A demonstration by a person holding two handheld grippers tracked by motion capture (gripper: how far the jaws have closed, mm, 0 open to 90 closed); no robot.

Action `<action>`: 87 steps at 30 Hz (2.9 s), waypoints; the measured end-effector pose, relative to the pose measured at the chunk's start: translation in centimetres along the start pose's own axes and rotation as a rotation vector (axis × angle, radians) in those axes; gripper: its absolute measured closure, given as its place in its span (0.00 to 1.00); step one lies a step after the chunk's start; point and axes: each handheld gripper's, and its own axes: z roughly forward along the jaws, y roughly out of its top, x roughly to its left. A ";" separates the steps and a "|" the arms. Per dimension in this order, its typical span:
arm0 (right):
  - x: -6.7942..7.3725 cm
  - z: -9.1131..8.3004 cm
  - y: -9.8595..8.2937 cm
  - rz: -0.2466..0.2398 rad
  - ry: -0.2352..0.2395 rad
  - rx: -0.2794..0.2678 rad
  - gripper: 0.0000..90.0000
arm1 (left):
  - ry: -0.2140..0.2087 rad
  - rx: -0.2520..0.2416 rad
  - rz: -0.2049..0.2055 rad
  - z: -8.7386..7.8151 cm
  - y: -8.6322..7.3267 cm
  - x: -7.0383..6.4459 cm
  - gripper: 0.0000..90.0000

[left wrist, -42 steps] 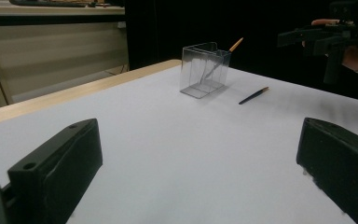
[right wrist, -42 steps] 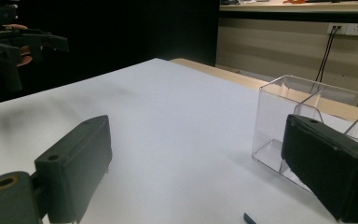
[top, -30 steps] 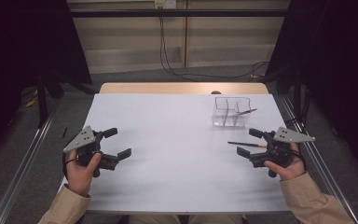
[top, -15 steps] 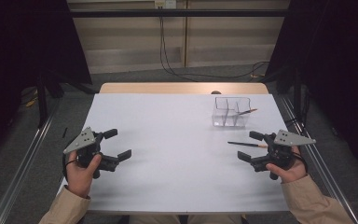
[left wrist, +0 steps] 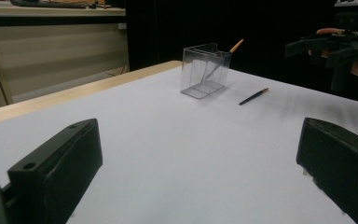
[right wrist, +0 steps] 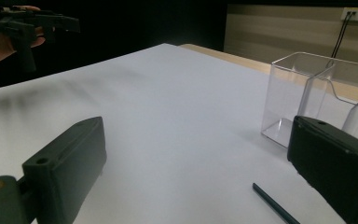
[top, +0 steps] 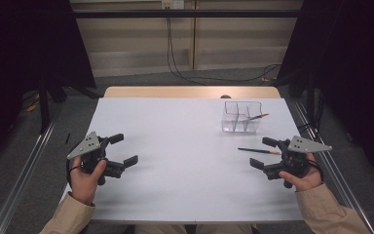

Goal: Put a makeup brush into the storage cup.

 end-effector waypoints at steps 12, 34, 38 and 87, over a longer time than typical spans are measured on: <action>-1.1 0.2 0.7 -0.008 -0.030 -0.005 0.05 | -0.004 0.001 0.008 0.3 0.1 0.0 0.00; -3.0 1.1 1.2 -0.010 -0.056 0.035 0.06 | -0.002 0.003 0.008 0.3 0.2 -0.3 0.00; -3.4 1.3 1.3 -0.011 -0.060 0.041 0.06 | -0.001 -0.001 0.009 0.2 0.2 -0.2 0.00; -8.5 3.1 1.2 0.017 -0.113 0.226 0.08 | 0.015 0.009 0.008 -0.2 0.1 -0.3 0.00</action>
